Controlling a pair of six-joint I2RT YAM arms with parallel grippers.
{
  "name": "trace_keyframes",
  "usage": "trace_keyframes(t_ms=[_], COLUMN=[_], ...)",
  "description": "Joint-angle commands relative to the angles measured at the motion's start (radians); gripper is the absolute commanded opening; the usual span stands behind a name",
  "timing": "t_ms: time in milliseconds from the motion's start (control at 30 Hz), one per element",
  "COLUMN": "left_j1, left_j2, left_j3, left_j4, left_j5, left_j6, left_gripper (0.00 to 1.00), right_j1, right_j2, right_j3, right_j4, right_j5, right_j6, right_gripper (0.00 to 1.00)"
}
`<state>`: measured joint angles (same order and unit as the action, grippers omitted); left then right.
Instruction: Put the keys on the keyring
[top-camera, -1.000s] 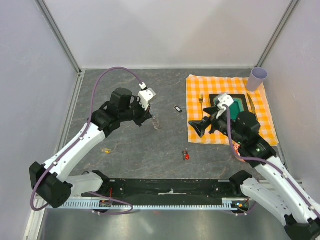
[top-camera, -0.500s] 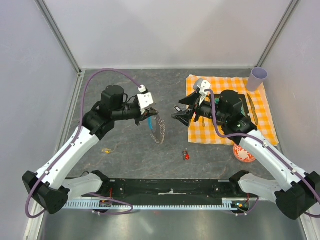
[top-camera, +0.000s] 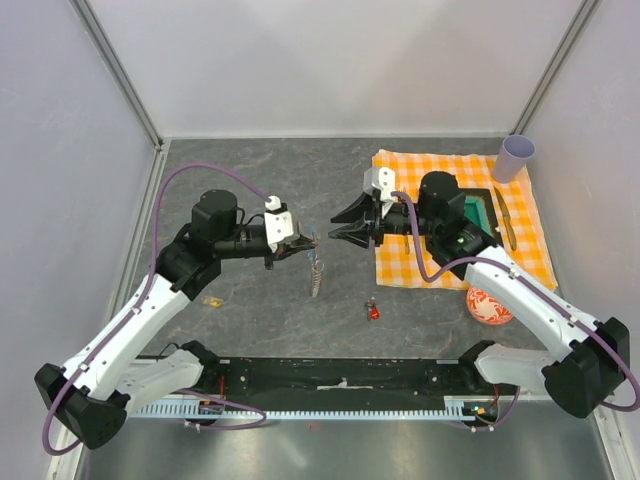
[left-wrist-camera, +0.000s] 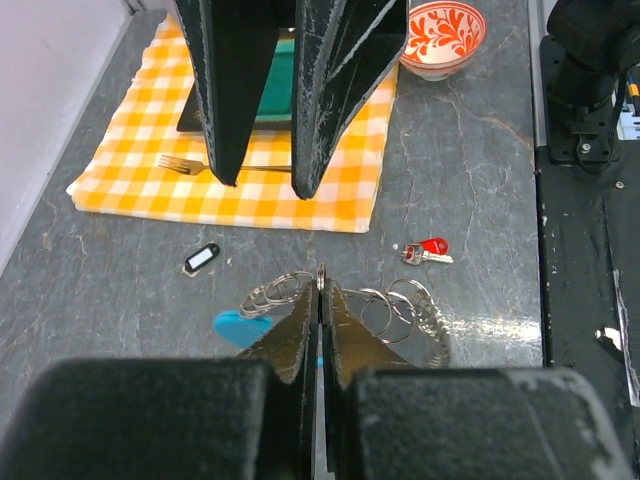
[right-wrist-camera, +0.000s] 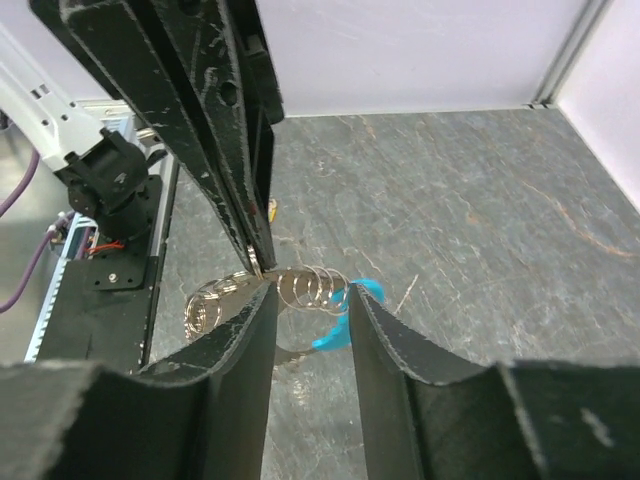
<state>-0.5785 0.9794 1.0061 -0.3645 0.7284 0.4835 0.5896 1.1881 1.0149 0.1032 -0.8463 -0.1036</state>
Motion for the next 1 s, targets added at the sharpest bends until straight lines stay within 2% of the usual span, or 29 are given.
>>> trace_keyframes(t_ms=[0,200,267,900,967], left_j1=[-0.001,-0.001,-0.001,-0.004,-0.006], left_j2=[-0.022,-0.025,-0.025,-0.03,-0.03], left_j3=[0.0,-0.003,-0.004,-0.004,-0.003], left_j4=[0.076,0.079,0.079,0.045,0.041], left_j5=[0.051,0.031,0.028,0.065,0.065], left_j6=[0.047,0.044,0.043,0.063,0.067], left_gripper=[0.02,0.02,0.02,0.02,0.02], right_j1=[0.041,0.078,0.085,0.118,0.119], right_j2=[0.019,0.053,0.064,0.102,0.097], right_j3=[0.077,0.096,0.105,0.143,0.145], right_j4=[-0.039,-0.094,-0.129,-0.184,-0.184], right_j5=[-0.066,-0.076,-0.076,-0.083,-0.085], right_j6=[-0.093,-0.13,-0.143,-0.183,-0.185], right_gripper=[0.4,0.27,0.25,0.23,0.2])
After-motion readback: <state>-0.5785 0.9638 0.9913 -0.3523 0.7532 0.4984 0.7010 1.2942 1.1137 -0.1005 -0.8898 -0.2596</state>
